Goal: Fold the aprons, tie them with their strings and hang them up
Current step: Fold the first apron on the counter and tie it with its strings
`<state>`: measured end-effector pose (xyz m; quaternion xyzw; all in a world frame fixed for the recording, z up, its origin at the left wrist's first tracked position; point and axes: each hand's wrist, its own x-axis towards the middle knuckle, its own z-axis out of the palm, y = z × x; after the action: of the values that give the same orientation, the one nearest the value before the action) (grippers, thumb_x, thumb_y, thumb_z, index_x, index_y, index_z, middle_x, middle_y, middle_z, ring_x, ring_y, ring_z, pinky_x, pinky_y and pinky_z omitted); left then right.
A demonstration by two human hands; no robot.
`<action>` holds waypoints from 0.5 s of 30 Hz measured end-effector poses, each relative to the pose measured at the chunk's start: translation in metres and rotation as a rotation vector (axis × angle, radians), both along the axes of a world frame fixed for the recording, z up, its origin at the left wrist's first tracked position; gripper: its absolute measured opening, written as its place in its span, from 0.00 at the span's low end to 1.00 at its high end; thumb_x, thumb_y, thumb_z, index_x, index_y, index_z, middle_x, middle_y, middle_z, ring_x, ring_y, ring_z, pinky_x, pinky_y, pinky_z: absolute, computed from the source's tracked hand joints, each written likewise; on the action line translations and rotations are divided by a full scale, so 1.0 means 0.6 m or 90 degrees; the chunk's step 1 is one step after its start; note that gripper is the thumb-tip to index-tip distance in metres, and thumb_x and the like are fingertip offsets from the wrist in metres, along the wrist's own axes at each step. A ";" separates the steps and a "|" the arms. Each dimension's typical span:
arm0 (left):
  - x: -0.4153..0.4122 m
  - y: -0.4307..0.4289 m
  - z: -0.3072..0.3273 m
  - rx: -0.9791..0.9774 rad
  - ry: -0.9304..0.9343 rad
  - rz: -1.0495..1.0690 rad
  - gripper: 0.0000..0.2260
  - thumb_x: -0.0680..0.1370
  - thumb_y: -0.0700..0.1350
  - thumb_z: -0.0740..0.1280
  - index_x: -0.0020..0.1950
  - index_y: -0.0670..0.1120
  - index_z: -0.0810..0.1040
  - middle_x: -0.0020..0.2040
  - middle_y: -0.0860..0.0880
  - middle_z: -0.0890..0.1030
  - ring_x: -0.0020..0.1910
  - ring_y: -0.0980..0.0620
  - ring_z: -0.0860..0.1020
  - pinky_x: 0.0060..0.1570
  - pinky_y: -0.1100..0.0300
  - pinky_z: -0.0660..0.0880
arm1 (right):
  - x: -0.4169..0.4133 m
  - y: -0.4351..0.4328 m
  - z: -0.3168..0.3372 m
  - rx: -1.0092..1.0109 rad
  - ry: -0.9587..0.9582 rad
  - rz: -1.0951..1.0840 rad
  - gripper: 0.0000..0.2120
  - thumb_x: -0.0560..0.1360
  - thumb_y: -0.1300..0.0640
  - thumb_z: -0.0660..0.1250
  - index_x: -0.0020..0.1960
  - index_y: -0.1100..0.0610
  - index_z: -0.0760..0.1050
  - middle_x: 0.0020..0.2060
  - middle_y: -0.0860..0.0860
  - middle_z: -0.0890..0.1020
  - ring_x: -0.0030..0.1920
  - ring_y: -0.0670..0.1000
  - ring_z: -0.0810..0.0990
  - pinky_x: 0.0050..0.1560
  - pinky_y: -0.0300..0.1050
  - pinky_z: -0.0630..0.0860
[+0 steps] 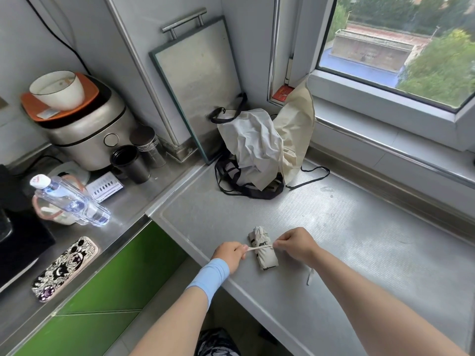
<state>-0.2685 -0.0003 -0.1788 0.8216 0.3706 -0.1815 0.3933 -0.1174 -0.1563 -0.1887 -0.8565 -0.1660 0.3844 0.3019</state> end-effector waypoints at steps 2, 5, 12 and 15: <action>0.004 0.003 0.002 0.002 -0.010 0.006 0.17 0.82 0.52 0.58 0.34 0.51 0.72 0.30 0.52 0.70 0.33 0.52 0.69 0.36 0.60 0.64 | -0.006 0.008 0.009 0.005 -0.043 -0.014 0.02 0.68 0.56 0.73 0.40 0.50 0.82 0.33 0.46 0.82 0.35 0.46 0.79 0.35 0.39 0.72; 0.012 0.007 0.008 -0.003 -0.063 0.003 0.14 0.82 0.53 0.58 0.40 0.49 0.74 0.31 0.53 0.70 0.32 0.53 0.68 0.35 0.59 0.65 | -0.019 0.022 0.018 0.006 -0.148 0.068 0.11 0.69 0.61 0.66 0.44 0.45 0.76 0.29 0.45 0.75 0.30 0.46 0.72 0.31 0.40 0.67; 0.057 -0.024 0.033 -0.059 -0.199 -0.057 0.06 0.79 0.49 0.64 0.42 0.54 0.76 0.48 0.54 0.76 0.46 0.53 0.74 0.48 0.61 0.70 | -0.023 0.020 0.014 -0.005 -0.191 0.084 0.12 0.72 0.60 0.66 0.49 0.43 0.78 0.30 0.45 0.74 0.31 0.44 0.72 0.31 0.39 0.67; 0.080 -0.038 0.028 -0.078 -0.176 -0.047 0.06 0.79 0.52 0.61 0.45 0.56 0.76 0.47 0.55 0.81 0.47 0.54 0.78 0.47 0.60 0.73 | -0.024 0.011 0.015 -0.002 -0.177 0.058 0.10 0.73 0.58 0.66 0.51 0.45 0.77 0.29 0.47 0.76 0.30 0.45 0.73 0.29 0.41 0.66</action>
<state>-0.2206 -0.0229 -0.1619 0.8263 0.2705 -0.1035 0.4831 -0.1316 -0.1499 -0.1800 -0.8936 -0.2440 0.2757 0.2567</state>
